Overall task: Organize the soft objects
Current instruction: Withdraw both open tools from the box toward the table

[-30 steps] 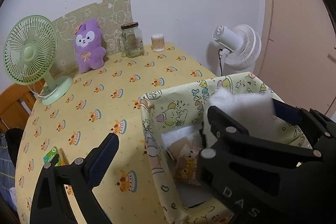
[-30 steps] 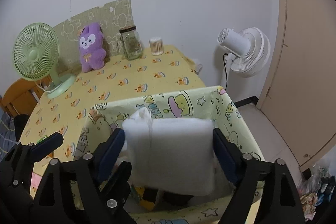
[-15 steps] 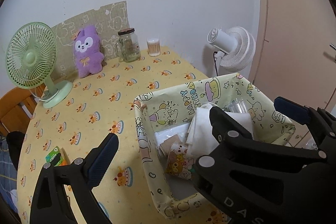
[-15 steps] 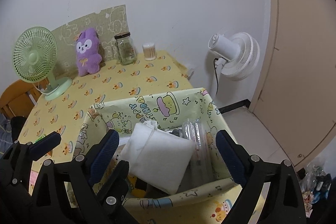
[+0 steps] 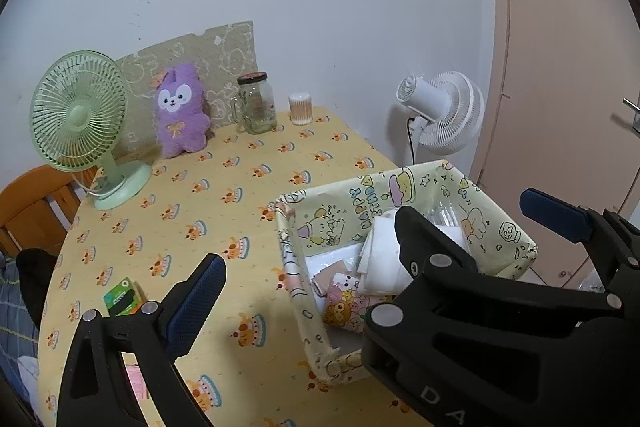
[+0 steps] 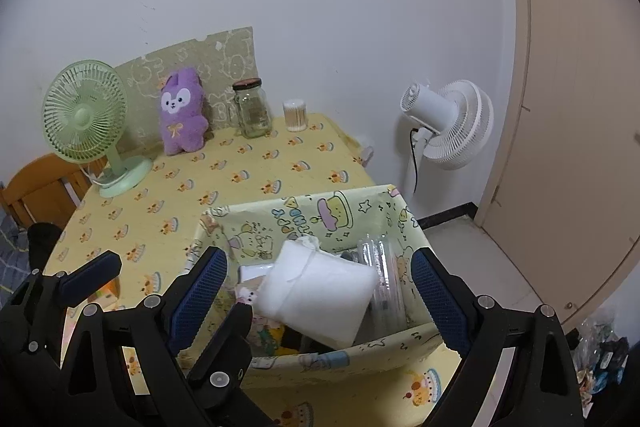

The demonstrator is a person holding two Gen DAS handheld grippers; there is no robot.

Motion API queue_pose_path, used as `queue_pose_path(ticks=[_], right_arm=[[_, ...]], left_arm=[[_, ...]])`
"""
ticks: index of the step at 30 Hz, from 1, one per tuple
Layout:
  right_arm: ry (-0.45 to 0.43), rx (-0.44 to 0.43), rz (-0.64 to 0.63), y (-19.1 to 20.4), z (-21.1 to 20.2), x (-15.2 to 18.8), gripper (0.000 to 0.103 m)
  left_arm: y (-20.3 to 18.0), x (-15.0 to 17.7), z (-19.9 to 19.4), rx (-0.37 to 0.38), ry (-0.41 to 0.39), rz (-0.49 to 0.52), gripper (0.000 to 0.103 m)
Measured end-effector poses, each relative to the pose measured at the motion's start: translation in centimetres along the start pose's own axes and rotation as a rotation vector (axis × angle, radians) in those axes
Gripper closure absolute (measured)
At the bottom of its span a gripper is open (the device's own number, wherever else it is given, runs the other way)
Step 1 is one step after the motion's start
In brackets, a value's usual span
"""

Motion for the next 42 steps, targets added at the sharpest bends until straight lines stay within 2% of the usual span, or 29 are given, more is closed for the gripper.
queue_pose_path(ticks=[13, 23, 42], right_arm=[[-0.057, -0.023, -0.031, 2.7, -3.6, -0.8, 0.008], [-0.071, -0.081, -0.042, 5.4, -5.3, -0.3, 0.008], [-0.058, -0.166, -0.103, 12.0, -5.4, 2.4, 0.008]], left_arm=[[2.4, 0.0, -3.7, -0.025, -0.058, -0.022, 0.003], [4.7, 1.0, -6.1, -0.05, -0.078, -0.046, 0.003], [10.1, 4.9, -7.5, -0.149, -0.066, -0.122, 0.003]])
Point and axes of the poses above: each gripper's, at about its wrist camera, not at the fingertips, and z roughly the way its jaws point, y to its left, x to its underside, the point moved 8 cm from there along z, roughly the way its jaws point, and after that the axes turned 9 degrees about x, right-handed, at the moved point
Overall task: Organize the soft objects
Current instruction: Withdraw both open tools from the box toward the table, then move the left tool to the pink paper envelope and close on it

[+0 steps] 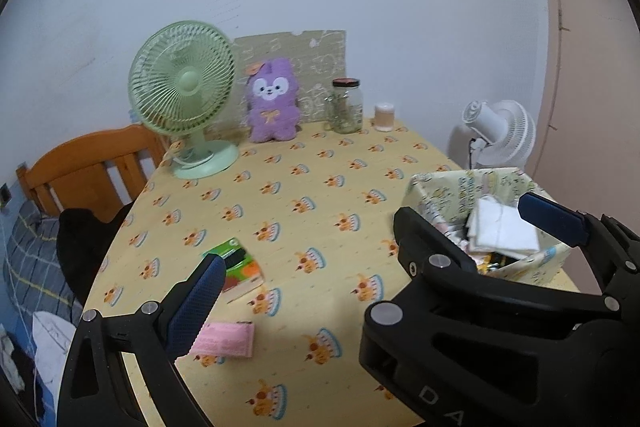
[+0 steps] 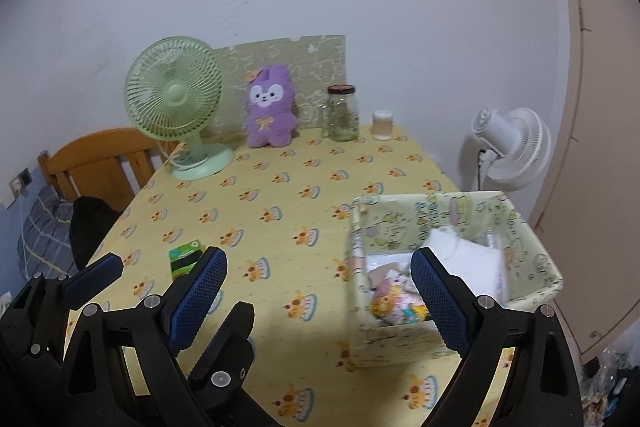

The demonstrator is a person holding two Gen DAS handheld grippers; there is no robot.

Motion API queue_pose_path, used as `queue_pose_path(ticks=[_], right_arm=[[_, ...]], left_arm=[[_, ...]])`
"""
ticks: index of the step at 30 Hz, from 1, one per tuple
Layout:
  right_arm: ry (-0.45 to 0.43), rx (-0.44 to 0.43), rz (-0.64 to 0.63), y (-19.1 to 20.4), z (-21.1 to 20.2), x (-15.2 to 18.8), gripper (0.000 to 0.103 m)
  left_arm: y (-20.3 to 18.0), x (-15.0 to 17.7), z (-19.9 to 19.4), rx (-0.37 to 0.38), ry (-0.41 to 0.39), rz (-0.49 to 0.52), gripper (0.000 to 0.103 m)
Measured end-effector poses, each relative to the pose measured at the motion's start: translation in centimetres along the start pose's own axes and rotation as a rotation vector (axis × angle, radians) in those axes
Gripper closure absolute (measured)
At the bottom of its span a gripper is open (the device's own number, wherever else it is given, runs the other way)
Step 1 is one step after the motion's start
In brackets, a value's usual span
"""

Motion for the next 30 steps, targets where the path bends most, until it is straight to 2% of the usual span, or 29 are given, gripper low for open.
queue_pose_path(ticks=[19, 30], right_arm=[[0.068, -0.072, -0.067, 5.5, 3.0, 3.8, 0.008], [0.148, -0.121, -0.126, 8.5, 6.2, 6.7, 0.008]], left_arm=[[5.1, 4.6, 1.6, -0.073, 0.082, -0.083, 0.003], [8.0, 8.1, 3.6, -0.128, 0.158, -0.168, 0.003]])
Point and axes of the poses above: each gripper's, at about its wrist camera, not at the fingertips, and z roughly the way its jaws point, y to its left, x to its underside, the point moved 8 cm from there along z, roughly the way its jaws point, and after that the axes turned 9 degrees about x, right-handed, at the moved point
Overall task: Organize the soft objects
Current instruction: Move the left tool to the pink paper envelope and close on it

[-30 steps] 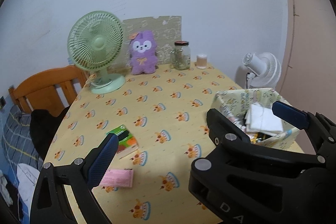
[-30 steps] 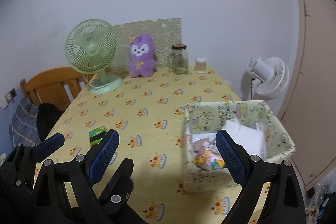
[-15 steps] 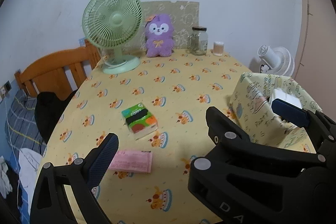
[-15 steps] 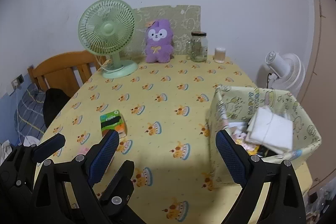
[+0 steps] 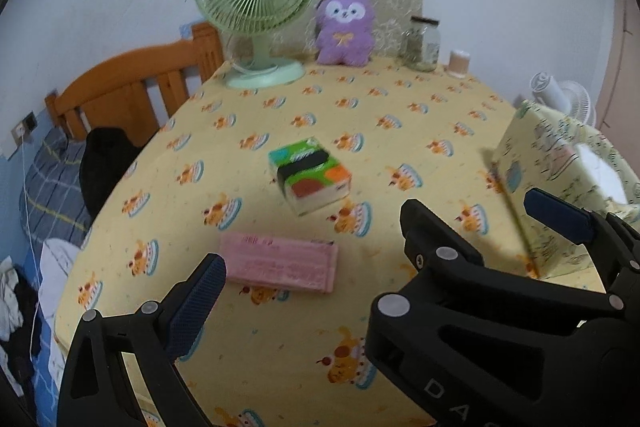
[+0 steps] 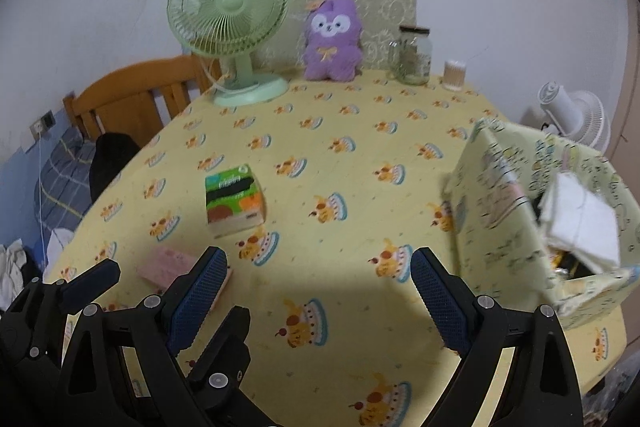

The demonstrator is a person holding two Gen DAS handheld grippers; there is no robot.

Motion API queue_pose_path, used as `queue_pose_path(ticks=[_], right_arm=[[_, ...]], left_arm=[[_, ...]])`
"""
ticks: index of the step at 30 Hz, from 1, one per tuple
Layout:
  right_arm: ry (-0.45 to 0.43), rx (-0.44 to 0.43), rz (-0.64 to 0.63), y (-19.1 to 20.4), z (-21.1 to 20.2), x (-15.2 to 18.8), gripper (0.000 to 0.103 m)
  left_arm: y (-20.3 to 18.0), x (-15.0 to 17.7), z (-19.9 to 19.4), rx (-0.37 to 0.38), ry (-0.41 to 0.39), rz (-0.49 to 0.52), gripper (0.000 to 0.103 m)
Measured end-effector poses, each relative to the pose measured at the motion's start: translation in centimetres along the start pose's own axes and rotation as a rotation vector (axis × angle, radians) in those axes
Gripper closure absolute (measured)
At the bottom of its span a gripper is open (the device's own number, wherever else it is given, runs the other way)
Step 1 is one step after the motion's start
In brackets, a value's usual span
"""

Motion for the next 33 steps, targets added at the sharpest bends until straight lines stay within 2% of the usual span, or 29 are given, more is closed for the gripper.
queue_pose_path(ticks=[13, 28, 33], right_arm=[[0.084, -0.009, -0.033, 1.1, 3.8, 1.6, 0.008], [0.132, -0.016, -0.024, 1.1, 6.6, 1.3, 0.008], [0.134, -0.018, -0.017, 1.0, 7.1, 1.0, 0.008]], left_arm=[[1.9, 2.1, 3.5, -0.026, 0.103, -0.104, 0.003], [2.4, 0.9, 6.1, -0.044, 0.118, -0.074, 0.0], [2.3, 0.4, 6.5, -0.041, 0.111, -0.058, 0.003]])
Point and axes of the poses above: each gripper's, at about its wrist camera, not at the fingertips, and z roughly the way its jaws point, y to its left, x to its underside, the point moved 8 cm from there along z, roughly the way its jaws point, and after that the axes turned 9 degrees about x, right-handed, at the moved point
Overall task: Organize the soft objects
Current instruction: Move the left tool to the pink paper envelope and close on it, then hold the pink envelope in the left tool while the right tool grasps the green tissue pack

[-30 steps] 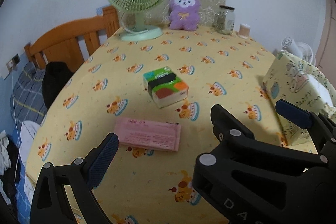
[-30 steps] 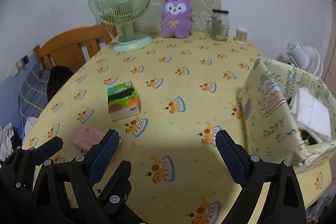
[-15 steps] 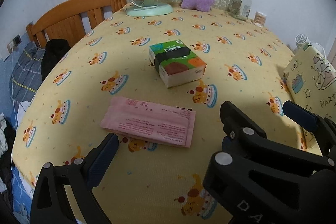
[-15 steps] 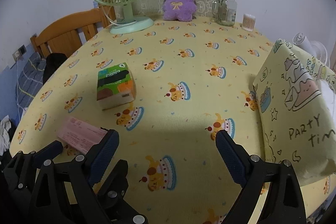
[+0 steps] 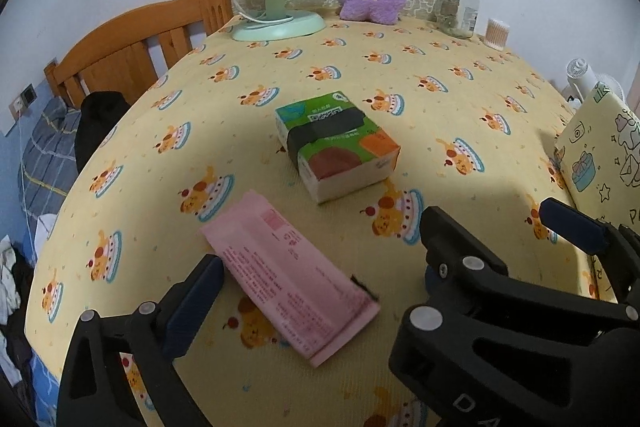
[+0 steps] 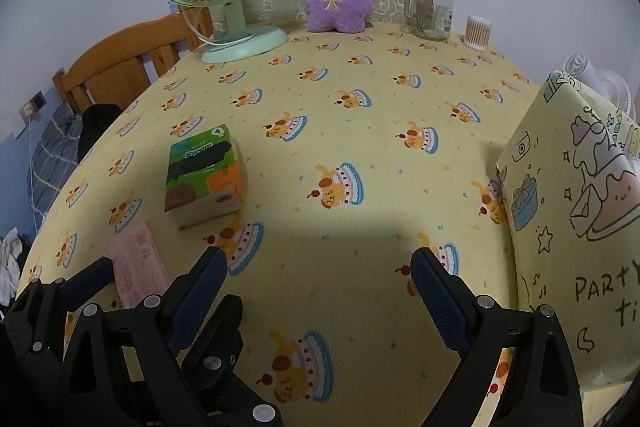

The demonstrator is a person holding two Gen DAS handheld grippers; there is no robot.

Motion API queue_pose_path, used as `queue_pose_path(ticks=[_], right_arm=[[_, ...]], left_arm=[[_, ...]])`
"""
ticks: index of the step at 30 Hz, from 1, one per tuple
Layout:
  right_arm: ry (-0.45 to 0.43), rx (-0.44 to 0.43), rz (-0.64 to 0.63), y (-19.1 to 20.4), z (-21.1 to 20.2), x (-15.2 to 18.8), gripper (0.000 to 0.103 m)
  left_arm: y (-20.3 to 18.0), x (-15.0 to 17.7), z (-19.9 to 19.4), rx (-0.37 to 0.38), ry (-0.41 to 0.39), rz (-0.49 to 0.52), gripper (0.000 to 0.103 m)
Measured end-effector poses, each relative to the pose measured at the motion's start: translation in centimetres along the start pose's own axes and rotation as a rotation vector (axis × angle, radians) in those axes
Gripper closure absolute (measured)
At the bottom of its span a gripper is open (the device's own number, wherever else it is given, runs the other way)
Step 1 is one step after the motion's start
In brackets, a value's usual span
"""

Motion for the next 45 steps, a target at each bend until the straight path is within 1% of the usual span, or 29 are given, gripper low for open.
queue_pose_path(ticks=[1, 5, 7, 10, 12, 13, 15, 16, 21, 27, 36, 38, 41, 45], right_arm=[[0.001, -0.002, 0.003, 0.0, 0.1, 0.0, 0.008], [-0.004, 0.002, 0.014, -0.2, 0.1, -0.3, 0.008], [-0.005, 0.008, 0.015, -0.4, 0.0, -0.3, 0.008], [-0.009, 0.011, 0.024, -0.5, -0.2, -0.4, 0.008], [-0.013, 0.011, 0.021, -0.4, -0.4, -0.4, 0.008], [-0.013, 0.01, 0.021, -0.4, -0.4, -0.4, 0.008], [-0.015, 0.009, 0.02, -0.3, -0.6, -0.3, 0.008], [-0.015, 0.009, 0.019, -0.3, -0.7, -0.3, 0.008], [-0.015, 0.006, 0.007, 0.2, -1.0, -0.1, 0.008], [-0.015, -0.007, -0.012, 1.5, -1.2, -0.4, 0.008], [-0.021, -0.055, -0.03, 3.6, -1.0, -2.0, 0.008], [-0.02, -0.069, -0.041, 4.1, -0.9, -2.4, 0.008], [-0.019, -0.089, -0.063, 4.9, -0.6, -3.1, 0.012], [-0.012, -0.099, -0.077, 5.6, 0.0, -3.7, 0.012]], left_arm=[[-0.1, -0.1, 0.0, 0.002, -0.002, 0.002, 0.004], [-0.4, -0.6, 0.1, 0.006, -0.025, 0.017, 0.018], [-0.5, -1.0, 0.2, 0.003, -0.034, 0.031, 0.023], [-0.5, -1.1, 0.2, 0.024, -0.035, 0.028, 0.032], [-0.5, -1.1, 0.1, 0.03, -0.039, 0.025, 0.042], [-0.5, -1.0, 0.0, 0.032, -0.04, 0.026, 0.045], [-0.4, -1.0, -0.1, 0.033, -0.042, 0.023, 0.059], [-0.3, -1.0, -0.2, 0.033, -0.043, 0.021, 0.062], [0.2, -0.6, -0.7, 0.037, -0.045, 0.011, 0.064], [1.4, -0.6, -1.1, 0.013, -0.05, -0.006, 0.064], [3.3, -2.1, -1.6, -0.03, -0.07, -0.023, 0.064], [3.6, -2.4, -1.6, -0.032, -0.067, -0.024, 0.064], [4.2, -2.9, -1.4, -0.036, -0.061, -0.026, 0.064], [4.9, -3.3, -0.9, -0.036, -0.047, -0.028, 0.064]])
Point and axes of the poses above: each gripper's, at about its wrist camera, not at the fingertips, and z roughly the way its jaws point, y to its left, x to its underside, the point moved 8 cm from there along z, roughly the way its jaws point, and after that the axes turned 9 degrees about x, right-handed, at the moved point
